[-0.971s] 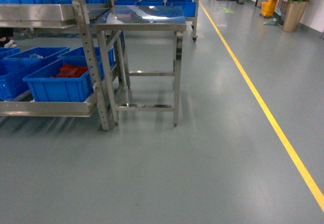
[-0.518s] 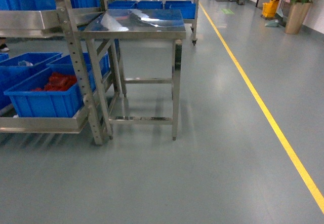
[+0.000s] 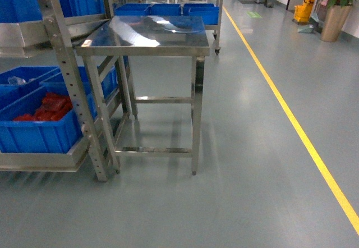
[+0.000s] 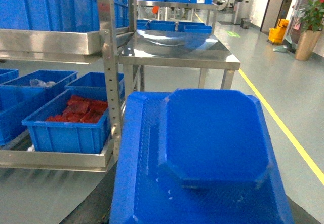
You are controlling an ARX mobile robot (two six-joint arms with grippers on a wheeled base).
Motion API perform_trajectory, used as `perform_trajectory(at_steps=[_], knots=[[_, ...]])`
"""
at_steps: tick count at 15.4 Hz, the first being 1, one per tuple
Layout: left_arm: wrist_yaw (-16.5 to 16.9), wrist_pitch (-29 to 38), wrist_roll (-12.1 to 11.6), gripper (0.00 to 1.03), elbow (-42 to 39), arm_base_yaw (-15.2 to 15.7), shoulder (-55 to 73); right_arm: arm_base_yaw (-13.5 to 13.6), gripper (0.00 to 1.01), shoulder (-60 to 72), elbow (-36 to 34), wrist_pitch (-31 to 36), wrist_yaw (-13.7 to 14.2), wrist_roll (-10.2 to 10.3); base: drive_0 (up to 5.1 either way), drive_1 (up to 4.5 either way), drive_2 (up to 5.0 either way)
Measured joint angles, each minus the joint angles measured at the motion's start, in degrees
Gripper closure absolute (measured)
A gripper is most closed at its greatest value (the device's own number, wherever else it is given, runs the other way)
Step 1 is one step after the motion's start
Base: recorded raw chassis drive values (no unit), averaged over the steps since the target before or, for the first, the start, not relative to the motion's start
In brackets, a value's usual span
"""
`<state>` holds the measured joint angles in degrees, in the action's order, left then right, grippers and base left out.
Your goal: Sort blue parts and orange caps into right shelf containers
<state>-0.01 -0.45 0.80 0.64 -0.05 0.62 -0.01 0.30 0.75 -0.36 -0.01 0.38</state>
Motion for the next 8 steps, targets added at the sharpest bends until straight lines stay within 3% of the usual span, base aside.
perform_trajectory(at_steps=[8], knots=[[0.0, 0.2, 0.0, 0.61, 0.0, 0.0, 0.0, 0.0, 0.56, 0.0, 0.0, 0.2, 0.0, 0.0, -0.1, 4.21, -4.4]])
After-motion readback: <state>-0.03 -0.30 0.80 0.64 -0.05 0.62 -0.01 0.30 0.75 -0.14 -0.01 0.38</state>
